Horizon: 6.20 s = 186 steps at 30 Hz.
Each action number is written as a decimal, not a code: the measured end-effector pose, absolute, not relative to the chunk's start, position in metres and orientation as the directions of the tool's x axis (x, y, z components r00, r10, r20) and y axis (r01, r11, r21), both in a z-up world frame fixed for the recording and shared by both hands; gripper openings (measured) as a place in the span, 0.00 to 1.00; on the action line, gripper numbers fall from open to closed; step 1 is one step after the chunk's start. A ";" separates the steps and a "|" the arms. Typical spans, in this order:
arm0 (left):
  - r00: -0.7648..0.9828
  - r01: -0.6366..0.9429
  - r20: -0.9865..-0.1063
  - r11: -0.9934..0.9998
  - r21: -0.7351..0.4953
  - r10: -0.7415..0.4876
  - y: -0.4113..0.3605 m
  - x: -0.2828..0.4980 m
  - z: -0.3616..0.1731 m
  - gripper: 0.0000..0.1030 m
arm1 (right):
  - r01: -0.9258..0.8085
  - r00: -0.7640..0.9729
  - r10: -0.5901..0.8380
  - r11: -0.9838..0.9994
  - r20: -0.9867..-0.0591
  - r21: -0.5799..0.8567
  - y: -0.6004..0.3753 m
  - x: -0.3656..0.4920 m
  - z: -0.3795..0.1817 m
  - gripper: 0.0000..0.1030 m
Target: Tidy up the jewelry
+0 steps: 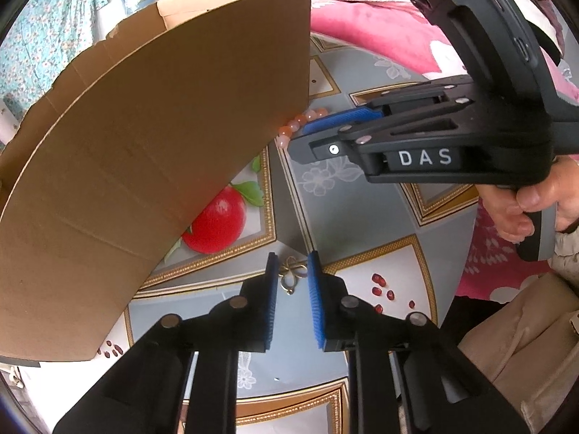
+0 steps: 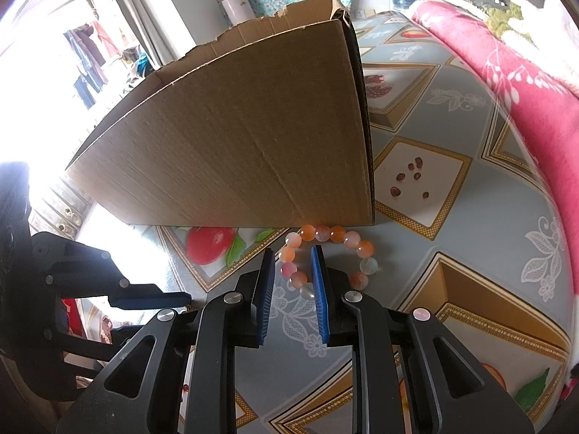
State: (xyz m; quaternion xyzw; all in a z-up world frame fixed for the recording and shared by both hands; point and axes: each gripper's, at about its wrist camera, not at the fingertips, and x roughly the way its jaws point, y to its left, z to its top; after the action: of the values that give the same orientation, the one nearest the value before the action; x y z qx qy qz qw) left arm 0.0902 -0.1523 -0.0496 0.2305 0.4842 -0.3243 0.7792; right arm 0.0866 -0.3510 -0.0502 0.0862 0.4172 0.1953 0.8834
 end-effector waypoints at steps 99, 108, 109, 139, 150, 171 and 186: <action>0.452 0.324 -0.799 0.908 -0.266 -0.396 -0.010 0.224 0.046 0.25 | -0.385 0.461 0.627 0.779 -0.628 0.495 -0.343 0.198 0.055 0.14; 0.517 0.314 -0.761 0.914 -0.256 -0.391 0.004 0.196 0.061 0.32 | -0.320 0.539 0.597 0.798 -0.594 0.512 -0.370 0.172 0.061 0.15; 0.521 0.316 -0.758 0.914 -0.255 -0.392 0.005 0.194 0.061 0.32 | -0.311 0.547 0.592 0.800 -0.591 0.513 -0.372 0.168 0.061 0.16; 0.775 0.145 -0.603 0.982 -0.124 -0.190 -0.006 0.093 0.111 0.95 | -0.163 0.877 0.191 0.982 -0.442 0.100 -0.318 0.042 0.111 0.92; 0.769 0.042 -0.639 0.997 0.061 0.007 -0.020 0.078 0.100 0.95 | -0.077 0.899 0.085 0.996 -0.429 0.036 -0.317 0.021 0.107 0.92; 0.658 -0.143 -0.751 0.988 -0.066 0.045 0.002 0.083 0.070 0.95 | -0.127 0.731 0.168 0.986 -0.661 0.110 -0.292 0.046 0.059 0.92; 0.614 -0.127 -0.788 0.991 -0.047 0.041 -0.003 0.091 0.060 0.95 | -0.151 0.697 0.181 0.983 -0.694 0.104 -0.284 0.056 0.049 0.92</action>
State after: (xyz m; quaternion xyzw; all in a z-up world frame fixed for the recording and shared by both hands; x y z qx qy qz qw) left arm 0.0907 -0.0031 0.0596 -0.0492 0.4368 0.0468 0.8970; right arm 0.0564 -0.2839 0.0487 0.0197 0.3785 0.0899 0.9210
